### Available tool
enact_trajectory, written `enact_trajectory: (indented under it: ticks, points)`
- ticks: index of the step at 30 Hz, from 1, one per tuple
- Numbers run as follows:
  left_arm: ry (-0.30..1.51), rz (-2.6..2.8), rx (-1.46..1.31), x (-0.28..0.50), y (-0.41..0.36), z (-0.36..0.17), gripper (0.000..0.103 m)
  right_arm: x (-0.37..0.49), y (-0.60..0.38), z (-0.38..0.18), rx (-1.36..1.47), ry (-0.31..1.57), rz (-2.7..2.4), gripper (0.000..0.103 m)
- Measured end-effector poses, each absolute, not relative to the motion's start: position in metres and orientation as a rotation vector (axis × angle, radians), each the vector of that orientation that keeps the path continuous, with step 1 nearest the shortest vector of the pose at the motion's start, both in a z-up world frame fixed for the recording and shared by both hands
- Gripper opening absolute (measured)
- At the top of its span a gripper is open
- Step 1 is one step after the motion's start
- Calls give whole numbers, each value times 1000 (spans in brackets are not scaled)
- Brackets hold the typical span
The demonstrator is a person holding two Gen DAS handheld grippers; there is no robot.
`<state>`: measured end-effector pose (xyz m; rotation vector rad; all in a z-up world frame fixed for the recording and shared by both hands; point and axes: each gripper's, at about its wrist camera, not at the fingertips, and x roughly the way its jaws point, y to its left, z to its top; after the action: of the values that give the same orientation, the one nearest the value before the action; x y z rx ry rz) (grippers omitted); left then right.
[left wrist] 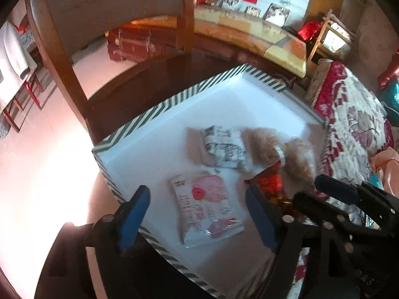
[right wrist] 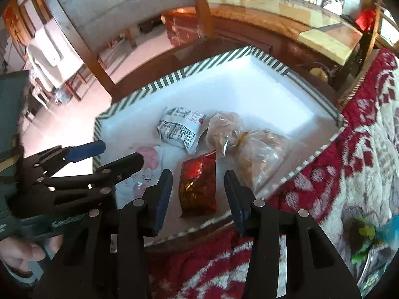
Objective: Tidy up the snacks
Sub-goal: 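Open the left gripper to drop the pink packet into the box while the right drops the red packet, then move both grippers back toward the remaining snacks on the bedspread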
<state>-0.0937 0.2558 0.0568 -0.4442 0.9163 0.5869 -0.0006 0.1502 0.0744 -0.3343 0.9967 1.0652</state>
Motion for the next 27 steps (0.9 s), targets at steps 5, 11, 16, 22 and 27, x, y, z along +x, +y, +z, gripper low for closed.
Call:
enact_trajectory:
  ticks: [5, 11, 16, 22, 27]
  points:
    - [876, 519, -389, -90, 219, 71, 88, -10, 101, 94, -256, 924, 1004, 52]
    - [860, 409, -315, -79, 168, 84, 88, -11, 44, 105, -214, 913, 907, 52]
    - [844, 339, -260, -70, 128, 93, 89, -13, -3, 111, -179, 903, 806, 53]
    - [824, 251, -208, -60, 80, 102, 89, -21, -71, 118, -138, 888, 673, 53]
    - [814, 173, -205, -54, 45, 109, 90, -26, -122, 121, -86, 883, 573, 53]
